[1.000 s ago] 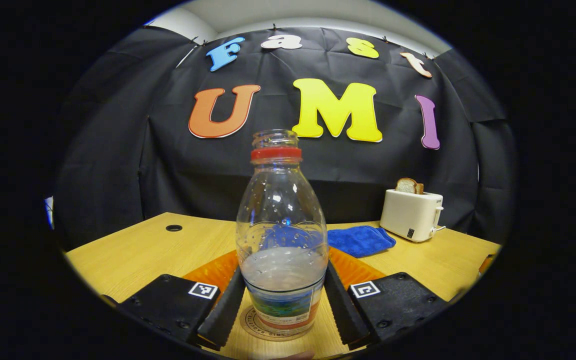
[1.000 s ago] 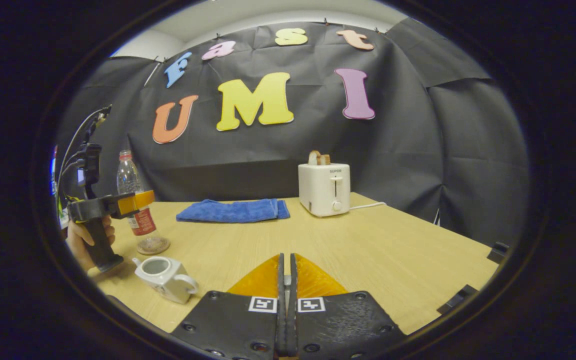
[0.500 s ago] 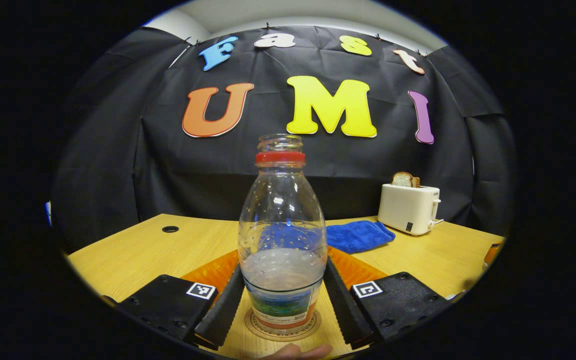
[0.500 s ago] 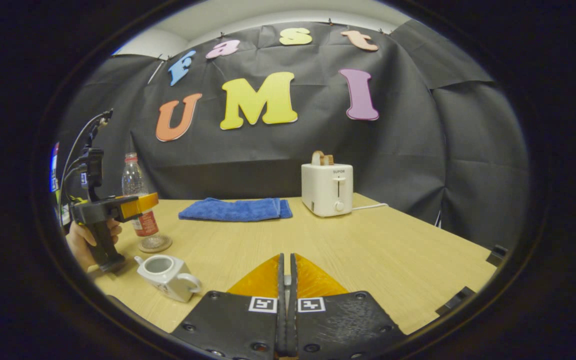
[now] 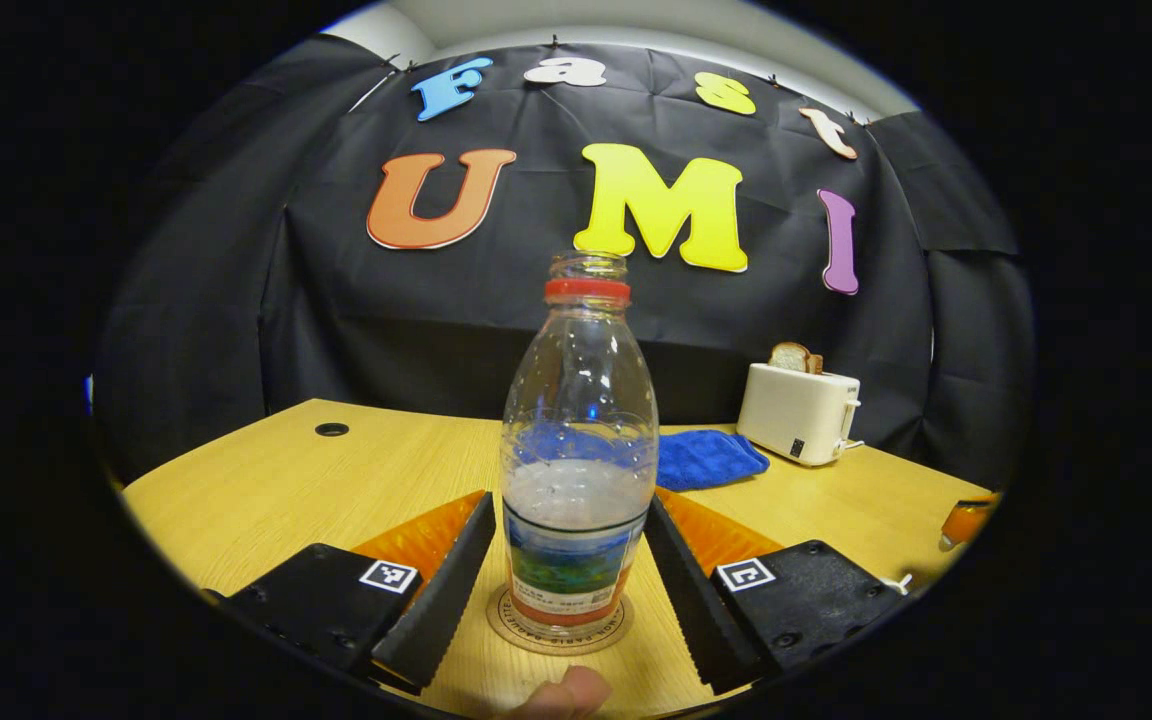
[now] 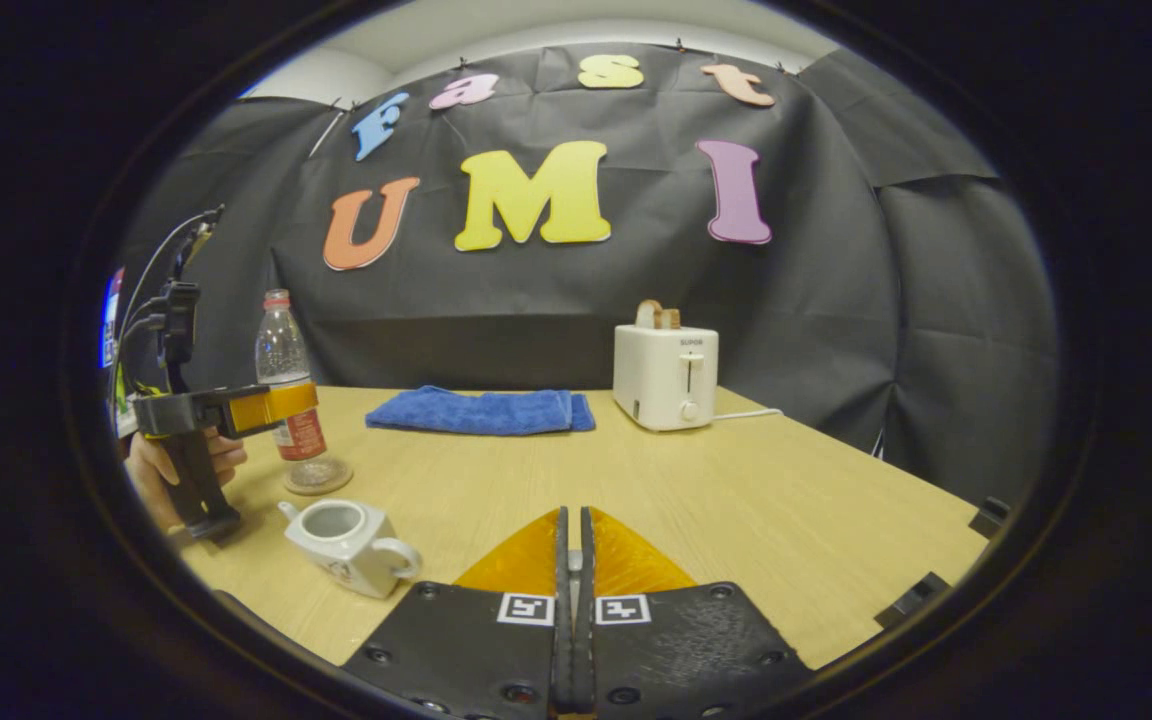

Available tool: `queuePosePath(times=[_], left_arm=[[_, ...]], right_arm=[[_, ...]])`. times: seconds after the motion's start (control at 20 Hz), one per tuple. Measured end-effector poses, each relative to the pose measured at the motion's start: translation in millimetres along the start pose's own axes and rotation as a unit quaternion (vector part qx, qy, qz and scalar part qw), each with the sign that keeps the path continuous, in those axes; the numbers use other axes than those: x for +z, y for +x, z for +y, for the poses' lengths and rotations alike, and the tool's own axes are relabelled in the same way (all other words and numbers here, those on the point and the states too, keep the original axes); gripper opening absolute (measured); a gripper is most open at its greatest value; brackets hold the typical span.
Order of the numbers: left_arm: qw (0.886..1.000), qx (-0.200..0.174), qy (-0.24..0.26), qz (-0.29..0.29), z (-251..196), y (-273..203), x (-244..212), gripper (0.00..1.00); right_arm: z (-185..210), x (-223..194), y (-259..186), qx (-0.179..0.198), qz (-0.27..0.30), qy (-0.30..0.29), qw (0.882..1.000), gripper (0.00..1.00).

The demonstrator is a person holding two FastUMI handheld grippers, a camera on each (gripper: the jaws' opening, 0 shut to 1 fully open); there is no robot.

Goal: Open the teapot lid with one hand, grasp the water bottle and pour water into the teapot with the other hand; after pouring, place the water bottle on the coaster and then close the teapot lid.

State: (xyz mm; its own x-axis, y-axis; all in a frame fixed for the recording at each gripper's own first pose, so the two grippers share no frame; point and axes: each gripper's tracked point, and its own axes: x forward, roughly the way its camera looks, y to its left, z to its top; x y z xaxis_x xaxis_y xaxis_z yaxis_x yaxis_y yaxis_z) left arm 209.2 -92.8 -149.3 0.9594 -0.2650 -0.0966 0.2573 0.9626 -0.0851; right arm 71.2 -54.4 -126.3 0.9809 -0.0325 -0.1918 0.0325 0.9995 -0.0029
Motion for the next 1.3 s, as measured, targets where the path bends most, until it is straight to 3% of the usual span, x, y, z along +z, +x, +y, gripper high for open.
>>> queuePosePath(times=[0.35, 0.65, 0.8, 1.1, 1.2, 1.3], left_arm=[[1.000, 0.000, 0.024, 0.004, -6.9, -40.3, -10.4, 0.93], [0.998, 0.038, 0.025, -0.032, -0.8, -94.2, 24.2, 0.92], [0.997, 0.057, 0.032, -0.034, 0.0, -118.7, 35.8, 0.92], [0.996, 0.054, 0.071, -0.023, -4.0, -163.6, 62.7, 0.92], [0.996, 0.049, 0.071, -0.018, -3.8, -174.4, 71.9, 0.92], [0.996, 0.069, 0.053, -0.017, 12.7, -183.4, 81.3, 0.92]], right_arm=[[16.8, 7.6, -15.5, 0.023, 0.002, 0.005, 1.000, 0.02], [34.3, 20.2, -18.7, 0.050, -0.011, -0.002, 0.999, 0.01], [45.8, 24.6, -14.6, 0.072, -0.013, -0.002, 0.997, 0.01], [73.2, 31.3, 0.9, 0.128, 0.000, 0.001, 0.992, 0.02], [89.2, 32.9, 1.2, 0.156, 0.008, 0.005, 0.988, 0.01], [102.8, 33.4, 2.4, 0.176, 0.015, 0.010, 0.984, 0.01]])
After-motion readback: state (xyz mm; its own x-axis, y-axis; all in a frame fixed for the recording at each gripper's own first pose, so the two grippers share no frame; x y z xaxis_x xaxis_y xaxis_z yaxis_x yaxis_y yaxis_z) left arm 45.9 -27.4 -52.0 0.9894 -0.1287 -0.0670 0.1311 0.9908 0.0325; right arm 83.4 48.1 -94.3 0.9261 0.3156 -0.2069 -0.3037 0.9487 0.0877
